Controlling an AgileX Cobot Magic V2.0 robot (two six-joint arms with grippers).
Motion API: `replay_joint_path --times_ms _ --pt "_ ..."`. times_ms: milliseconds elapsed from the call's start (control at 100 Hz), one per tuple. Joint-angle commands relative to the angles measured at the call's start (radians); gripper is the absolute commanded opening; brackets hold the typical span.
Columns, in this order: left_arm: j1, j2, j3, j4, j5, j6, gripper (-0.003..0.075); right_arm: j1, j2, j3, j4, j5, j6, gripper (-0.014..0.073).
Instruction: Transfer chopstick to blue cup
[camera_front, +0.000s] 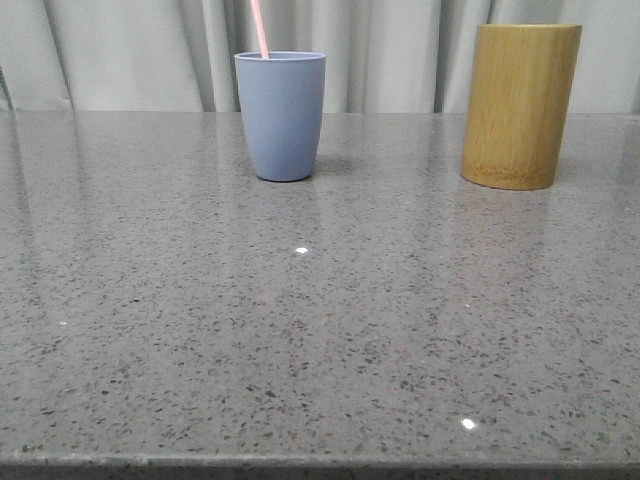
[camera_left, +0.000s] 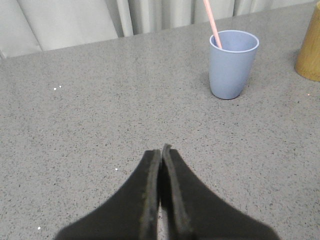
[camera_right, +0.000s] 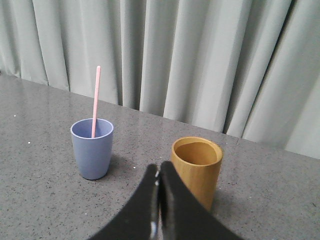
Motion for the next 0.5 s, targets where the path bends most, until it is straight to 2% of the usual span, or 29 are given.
replay_joint_path --times_ms 0,250,490 --pt "0.001 -0.058 0.012 -0.011 -0.091 -0.013 -0.0019 -0.008 -0.068 0.033 -0.013 -0.1 0.0 -0.006" --pt "0.001 -0.22 0.113 -0.023 -0.091 -0.013 -0.0019 -0.008 -0.204 0.138 -0.013 -0.121 0.006 -0.006" --pt "0.001 -0.25 0.127 -0.023 -0.087 -0.013 -0.0019 -0.008 -0.213 0.144 -0.012 -0.128 0.008 -0.006"
